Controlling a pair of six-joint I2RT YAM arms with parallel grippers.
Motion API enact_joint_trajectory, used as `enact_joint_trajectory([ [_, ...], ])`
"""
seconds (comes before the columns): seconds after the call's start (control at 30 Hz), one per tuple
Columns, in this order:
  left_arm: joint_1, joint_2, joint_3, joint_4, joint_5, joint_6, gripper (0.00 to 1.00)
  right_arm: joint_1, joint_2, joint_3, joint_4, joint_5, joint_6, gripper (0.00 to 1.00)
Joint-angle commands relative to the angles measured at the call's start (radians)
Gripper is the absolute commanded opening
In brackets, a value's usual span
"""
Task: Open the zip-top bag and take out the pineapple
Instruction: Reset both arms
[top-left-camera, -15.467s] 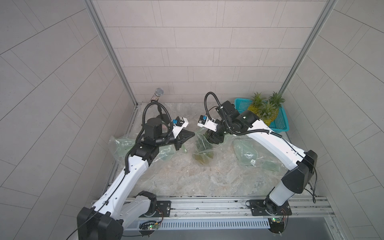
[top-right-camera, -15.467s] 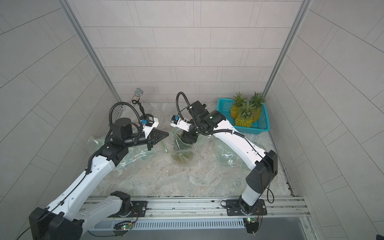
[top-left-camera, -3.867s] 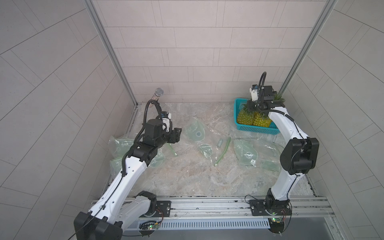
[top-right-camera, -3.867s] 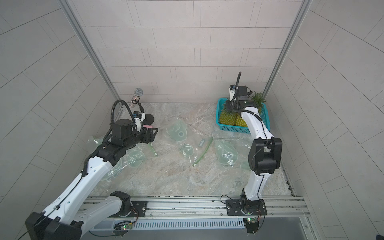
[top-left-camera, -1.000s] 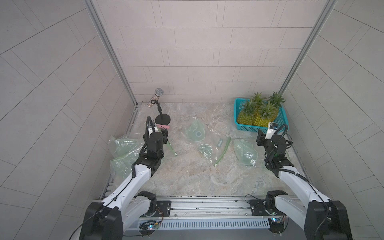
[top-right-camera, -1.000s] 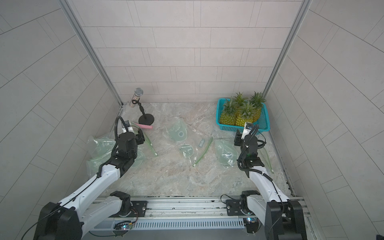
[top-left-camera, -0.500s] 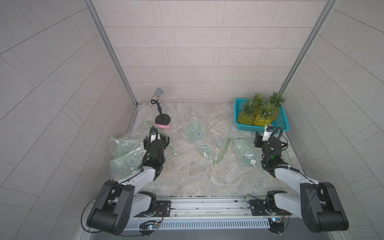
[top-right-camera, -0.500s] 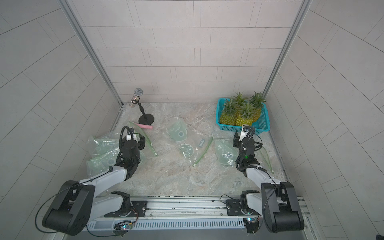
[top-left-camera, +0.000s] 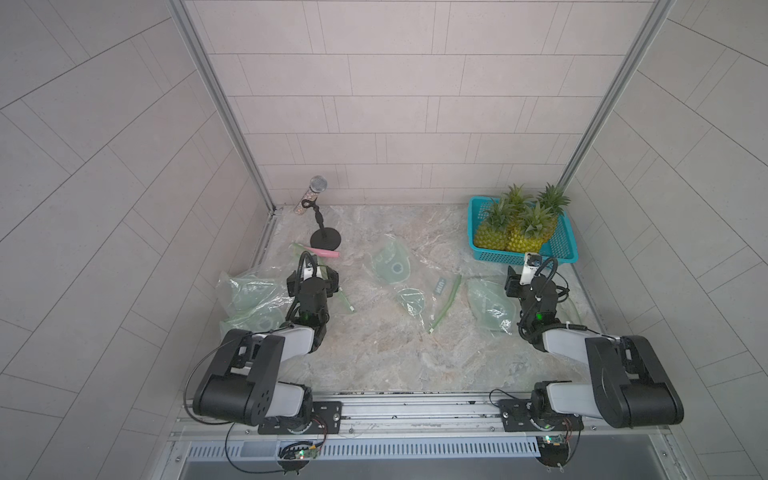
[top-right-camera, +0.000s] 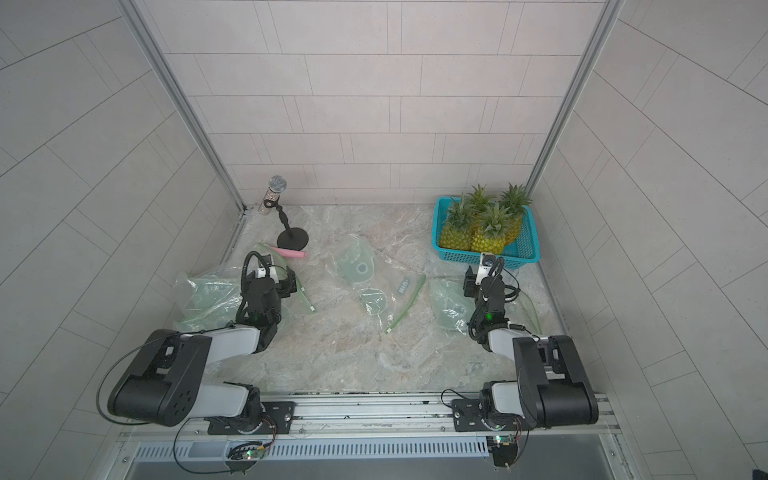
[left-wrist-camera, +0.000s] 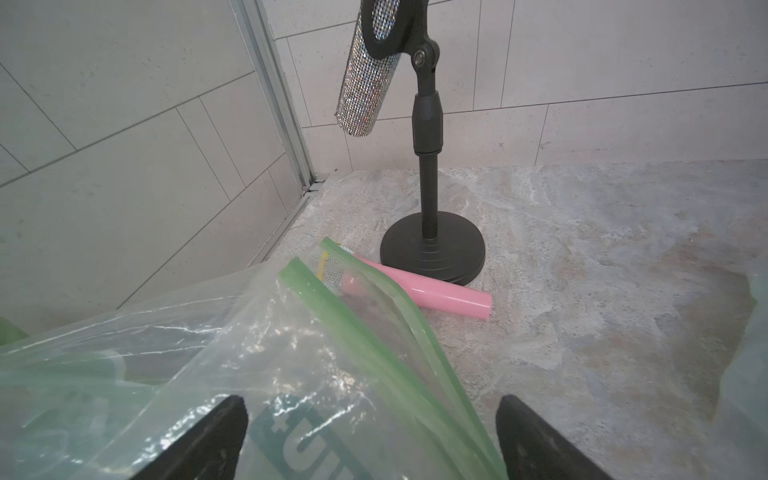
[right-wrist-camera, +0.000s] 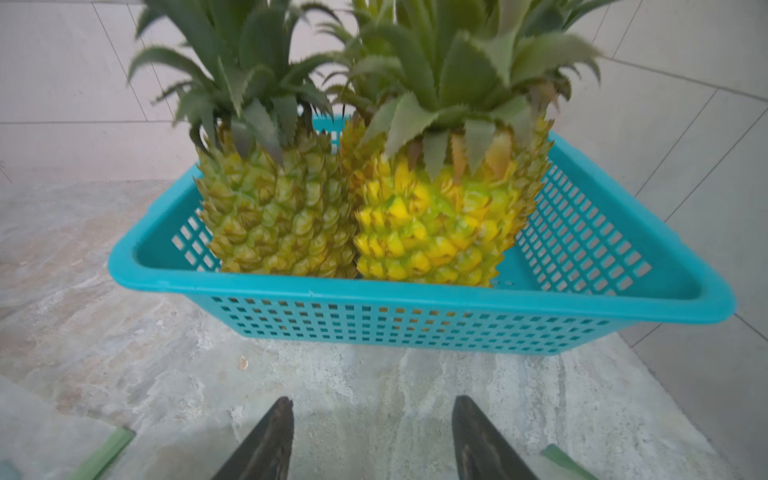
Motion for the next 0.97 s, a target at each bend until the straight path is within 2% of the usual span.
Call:
enact_joint_trajectory([
  [0.0, 0.017, 0.067, -0.013, 0.121, 0.101, 0.028, 0.97, 0.001, 0.076, -0.039, 0.189, -0.007, -0.016, 0.64],
  [0.2, 0.031, 0.161, 0.019, 0.137, 0.121, 0.025, 0.99, 0.001, 0.231, -0.041, 0.343, 0.008, -0.008, 0.69],
  [0.23, 0.038, 0.176, 0.029, 0.145, 0.121, 0.024, 1.0, 0.001, 0.23, -0.04, 0.343, 0.009, -0.007, 0.7],
  [0.27, 0.047, 0.151, 0.044, 0.072, 0.125, 0.002, 1.0, 0.002, 0.203, -0.033, 0.284, 0.018, -0.005, 0.73],
  [0.33, 0.058, 0.132, 0.081, -0.031, 0.132, -0.016, 1.0, 0.002, 0.193, 0.0, 0.202, 0.065, 0.009, 0.81],
  [0.4, 0.063, 0.153, 0.066, 0.032, 0.109, -0.03, 1.0, 0.001, 0.202, 0.033, 0.161, 0.105, 0.021, 0.97],
  [0.43, 0.063, 0.165, 0.062, 0.061, 0.087, -0.024, 1.0, 0.001, 0.191, 0.045, 0.112, 0.107, 0.027, 1.0],
  [0.5, 0.062, 0.149, 0.078, 0.001, 0.074, -0.044, 1.0, 0.002, 0.194, 0.059, 0.096, 0.109, 0.027, 1.0],
  [0.93, 0.067, 0.158, 0.076, 0.021, 0.083, -0.043, 1.0, 0.003, 0.195, 0.059, 0.099, 0.112, 0.024, 1.0],
])
